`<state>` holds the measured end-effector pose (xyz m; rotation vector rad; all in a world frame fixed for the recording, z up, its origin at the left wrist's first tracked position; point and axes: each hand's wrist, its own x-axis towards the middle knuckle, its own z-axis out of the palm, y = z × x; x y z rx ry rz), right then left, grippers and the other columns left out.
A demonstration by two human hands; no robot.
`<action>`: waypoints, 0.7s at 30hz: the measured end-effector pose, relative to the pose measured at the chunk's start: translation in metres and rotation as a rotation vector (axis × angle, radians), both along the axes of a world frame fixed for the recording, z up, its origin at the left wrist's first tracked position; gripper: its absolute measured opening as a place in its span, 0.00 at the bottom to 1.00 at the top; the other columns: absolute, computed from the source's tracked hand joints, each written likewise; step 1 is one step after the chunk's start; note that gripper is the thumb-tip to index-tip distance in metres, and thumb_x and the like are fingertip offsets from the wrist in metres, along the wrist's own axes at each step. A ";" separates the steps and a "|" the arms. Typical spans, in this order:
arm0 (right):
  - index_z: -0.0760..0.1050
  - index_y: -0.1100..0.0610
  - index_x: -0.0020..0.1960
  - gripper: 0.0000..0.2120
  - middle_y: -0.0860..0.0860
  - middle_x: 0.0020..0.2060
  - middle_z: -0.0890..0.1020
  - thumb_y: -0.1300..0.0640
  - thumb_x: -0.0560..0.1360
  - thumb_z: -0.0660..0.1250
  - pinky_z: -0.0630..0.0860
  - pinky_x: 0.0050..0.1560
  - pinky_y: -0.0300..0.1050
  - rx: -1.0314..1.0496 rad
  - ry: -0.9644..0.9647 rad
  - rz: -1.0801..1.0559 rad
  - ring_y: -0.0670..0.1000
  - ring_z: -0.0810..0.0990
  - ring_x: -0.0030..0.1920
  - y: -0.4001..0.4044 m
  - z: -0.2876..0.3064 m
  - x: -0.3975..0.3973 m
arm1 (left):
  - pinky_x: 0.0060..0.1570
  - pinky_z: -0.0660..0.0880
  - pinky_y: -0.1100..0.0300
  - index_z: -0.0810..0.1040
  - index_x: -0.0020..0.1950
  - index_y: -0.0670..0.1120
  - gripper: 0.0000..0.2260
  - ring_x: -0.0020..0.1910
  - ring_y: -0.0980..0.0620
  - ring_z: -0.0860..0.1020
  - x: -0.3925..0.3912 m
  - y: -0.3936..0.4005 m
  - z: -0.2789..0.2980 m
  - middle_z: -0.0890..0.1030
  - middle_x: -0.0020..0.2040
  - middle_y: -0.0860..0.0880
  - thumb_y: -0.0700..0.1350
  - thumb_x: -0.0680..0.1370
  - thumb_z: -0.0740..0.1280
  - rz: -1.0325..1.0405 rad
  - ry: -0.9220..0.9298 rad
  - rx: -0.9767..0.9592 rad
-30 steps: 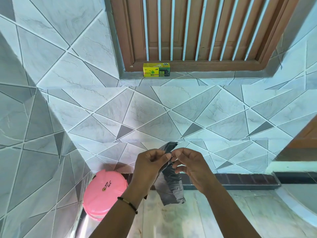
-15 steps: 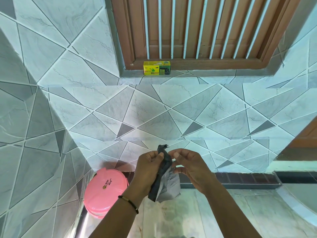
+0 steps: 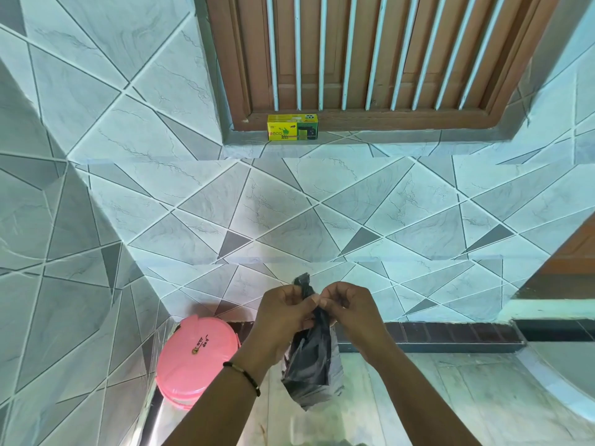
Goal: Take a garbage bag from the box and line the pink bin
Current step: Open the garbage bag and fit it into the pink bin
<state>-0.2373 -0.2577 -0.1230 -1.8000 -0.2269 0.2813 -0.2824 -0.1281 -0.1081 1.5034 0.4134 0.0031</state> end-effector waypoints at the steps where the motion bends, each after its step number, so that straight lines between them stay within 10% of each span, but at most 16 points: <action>1: 0.77 0.56 0.36 0.08 0.50 0.28 0.79 0.64 0.72 0.69 0.75 0.36 0.44 0.000 0.001 -0.006 0.49 0.76 0.30 0.000 0.001 0.000 | 0.46 0.81 0.53 0.80 0.42 0.43 0.02 0.37 0.49 0.84 0.000 0.001 0.000 0.84 0.38 0.45 0.38 0.74 0.69 0.007 0.004 -0.019; 21: 0.76 0.60 0.40 0.06 0.53 0.33 0.80 0.70 0.70 0.68 0.77 0.38 0.36 0.321 0.061 -0.141 0.47 0.79 0.35 0.000 0.011 -0.005 | 0.33 0.75 0.63 0.78 0.37 0.41 0.07 0.28 0.55 0.76 -0.002 0.006 0.002 0.79 0.27 0.50 0.43 0.71 0.72 0.039 -0.039 -0.140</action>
